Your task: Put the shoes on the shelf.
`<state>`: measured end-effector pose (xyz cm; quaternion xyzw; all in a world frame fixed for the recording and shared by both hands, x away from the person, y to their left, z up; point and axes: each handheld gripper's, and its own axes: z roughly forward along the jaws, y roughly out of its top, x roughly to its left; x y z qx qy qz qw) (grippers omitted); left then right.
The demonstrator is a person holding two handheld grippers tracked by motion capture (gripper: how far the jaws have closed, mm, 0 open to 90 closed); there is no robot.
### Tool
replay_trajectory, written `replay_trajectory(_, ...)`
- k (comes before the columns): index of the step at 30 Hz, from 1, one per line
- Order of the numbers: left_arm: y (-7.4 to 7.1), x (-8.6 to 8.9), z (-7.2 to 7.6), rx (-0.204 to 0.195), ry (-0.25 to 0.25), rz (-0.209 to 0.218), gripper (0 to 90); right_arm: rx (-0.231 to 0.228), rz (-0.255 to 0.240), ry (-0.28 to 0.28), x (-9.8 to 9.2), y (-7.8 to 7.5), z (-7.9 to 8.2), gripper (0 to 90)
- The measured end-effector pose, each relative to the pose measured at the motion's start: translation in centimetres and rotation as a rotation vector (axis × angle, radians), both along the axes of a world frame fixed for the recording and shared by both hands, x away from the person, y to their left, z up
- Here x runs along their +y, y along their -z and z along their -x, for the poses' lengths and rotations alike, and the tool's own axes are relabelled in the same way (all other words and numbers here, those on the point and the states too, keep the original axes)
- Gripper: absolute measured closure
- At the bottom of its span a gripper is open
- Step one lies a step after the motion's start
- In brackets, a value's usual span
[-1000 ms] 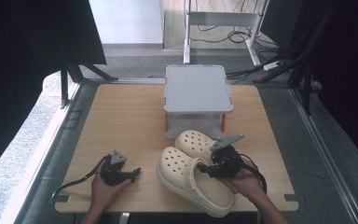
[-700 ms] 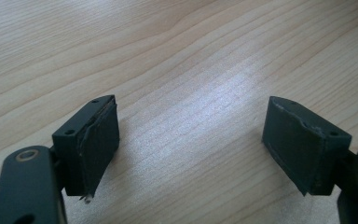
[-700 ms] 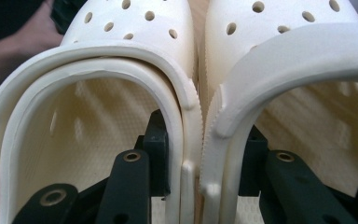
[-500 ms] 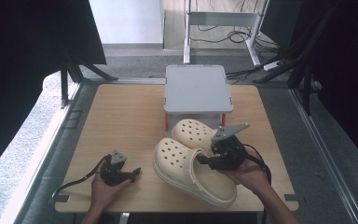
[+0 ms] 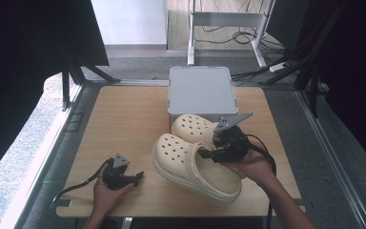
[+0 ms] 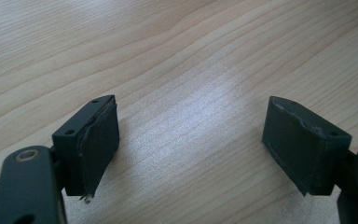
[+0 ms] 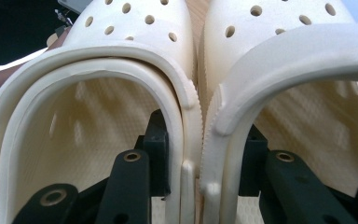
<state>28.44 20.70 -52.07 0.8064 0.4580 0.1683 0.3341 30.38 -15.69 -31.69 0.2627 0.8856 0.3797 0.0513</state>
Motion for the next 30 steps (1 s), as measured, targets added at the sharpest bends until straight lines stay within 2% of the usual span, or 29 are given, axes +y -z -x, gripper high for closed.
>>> replay_trajectory(18, 0.0, 0.0, 0.0, 0.005, 0.003, 0.002, 19.2, -0.016, -0.017, -0.017, -0.3, -3.5, -3.0, 65.4)
replay_trajectory(24, 0.0, 0.0, 0.0, 0.005, 0.003, 0.001, 19.2, -0.011, -0.041, -0.035, -0.3, -4.5, -4.3, 65.5)
replay_trajectory(30, 0.0, 0.0, 0.0, 0.004, 0.002, 0.001, 19.2, -0.019, -0.065, -0.015, -0.5, -5.2, -5.5, 65.5)
